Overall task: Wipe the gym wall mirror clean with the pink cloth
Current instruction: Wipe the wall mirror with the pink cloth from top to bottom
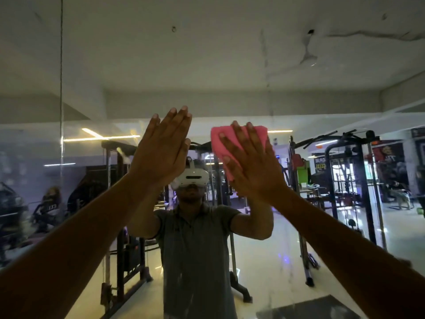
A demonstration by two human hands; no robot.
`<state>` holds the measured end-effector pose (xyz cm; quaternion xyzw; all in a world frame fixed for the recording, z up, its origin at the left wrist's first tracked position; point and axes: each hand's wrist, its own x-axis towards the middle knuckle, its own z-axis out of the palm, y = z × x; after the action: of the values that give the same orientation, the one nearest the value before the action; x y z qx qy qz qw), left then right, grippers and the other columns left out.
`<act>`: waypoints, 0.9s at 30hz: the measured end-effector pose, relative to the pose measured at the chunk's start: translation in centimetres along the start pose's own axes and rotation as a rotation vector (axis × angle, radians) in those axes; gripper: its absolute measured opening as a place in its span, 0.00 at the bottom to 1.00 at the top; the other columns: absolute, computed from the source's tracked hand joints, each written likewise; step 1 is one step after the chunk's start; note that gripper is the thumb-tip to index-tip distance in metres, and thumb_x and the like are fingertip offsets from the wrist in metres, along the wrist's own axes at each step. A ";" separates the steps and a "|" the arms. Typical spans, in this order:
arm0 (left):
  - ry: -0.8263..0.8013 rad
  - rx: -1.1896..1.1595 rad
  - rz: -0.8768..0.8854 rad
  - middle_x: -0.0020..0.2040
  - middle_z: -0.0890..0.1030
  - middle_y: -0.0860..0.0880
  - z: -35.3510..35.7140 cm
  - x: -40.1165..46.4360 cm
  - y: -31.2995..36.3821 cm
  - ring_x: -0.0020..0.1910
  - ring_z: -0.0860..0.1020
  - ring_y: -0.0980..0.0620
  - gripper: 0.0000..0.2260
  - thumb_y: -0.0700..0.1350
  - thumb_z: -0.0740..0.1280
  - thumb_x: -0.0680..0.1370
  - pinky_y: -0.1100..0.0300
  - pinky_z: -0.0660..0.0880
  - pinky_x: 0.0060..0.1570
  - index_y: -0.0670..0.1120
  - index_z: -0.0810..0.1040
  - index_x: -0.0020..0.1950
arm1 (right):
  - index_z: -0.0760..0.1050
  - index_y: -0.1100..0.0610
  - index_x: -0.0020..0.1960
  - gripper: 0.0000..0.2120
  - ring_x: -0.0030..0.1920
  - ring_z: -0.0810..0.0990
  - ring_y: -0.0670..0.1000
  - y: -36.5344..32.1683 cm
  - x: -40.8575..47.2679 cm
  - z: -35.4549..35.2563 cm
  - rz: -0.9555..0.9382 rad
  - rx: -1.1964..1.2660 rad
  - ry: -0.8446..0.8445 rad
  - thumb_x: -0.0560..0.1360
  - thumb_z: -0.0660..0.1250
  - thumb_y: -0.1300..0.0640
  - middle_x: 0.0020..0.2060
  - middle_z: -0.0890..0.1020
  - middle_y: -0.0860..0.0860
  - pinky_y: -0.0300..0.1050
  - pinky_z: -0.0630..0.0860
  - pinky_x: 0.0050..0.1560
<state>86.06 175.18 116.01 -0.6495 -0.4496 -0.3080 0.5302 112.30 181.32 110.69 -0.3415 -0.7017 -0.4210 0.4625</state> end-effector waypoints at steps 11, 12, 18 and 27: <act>0.004 -0.024 0.030 0.89 0.50 0.45 -0.6 -1.6 -2.2 0.88 0.46 0.46 0.30 0.54 0.42 0.88 0.42 0.42 0.86 0.44 0.51 0.89 | 0.49 0.47 0.90 0.32 0.89 0.43 0.62 -4.9 0.0 1.1 -0.002 -0.070 -0.009 0.90 0.48 0.38 0.90 0.47 0.55 0.75 0.51 0.85; 0.009 -0.024 0.038 0.89 0.51 0.44 -0.6 -1.7 -2.5 0.88 0.47 0.45 0.30 0.54 0.42 0.88 0.41 0.43 0.86 0.43 0.51 0.89 | 0.49 0.47 0.90 0.31 0.89 0.43 0.62 -4.2 -1.6 1.0 -0.023 -0.057 -0.037 0.90 0.48 0.38 0.90 0.47 0.54 0.76 0.51 0.84; 0.015 -0.021 0.058 0.89 0.51 0.43 -0.6 -2.0 -3.0 0.88 0.49 0.44 0.30 0.52 0.44 0.87 0.38 0.47 0.86 0.42 0.52 0.89 | 0.46 0.45 0.90 0.31 0.88 0.43 0.65 -4.6 3.9 0.2 0.141 -0.031 0.006 0.89 0.46 0.38 0.89 0.46 0.56 0.79 0.50 0.83; 0.060 0.011 0.115 0.89 0.53 0.43 -0.8 -2.3 -3.9 0.88 0.50 0.44 0.29 0.49 0.48 0.87 0.39 0.45 0.86 0.43 0.54 0.88 | 0.46 0.42 0.89 0.30 0.89 0.43 0.63 -4.7 1.6 0.7 0.034 0.039 -0.029 0.89 0.47 0.38 0.90 0.46 0.54 0.80 0.53 0.82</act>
<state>81.62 173.96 115.83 -0.6620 -0.3972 -0.2938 0.5636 107.41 180.21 110.77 -0.3501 -0.7105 -0.3943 0.4660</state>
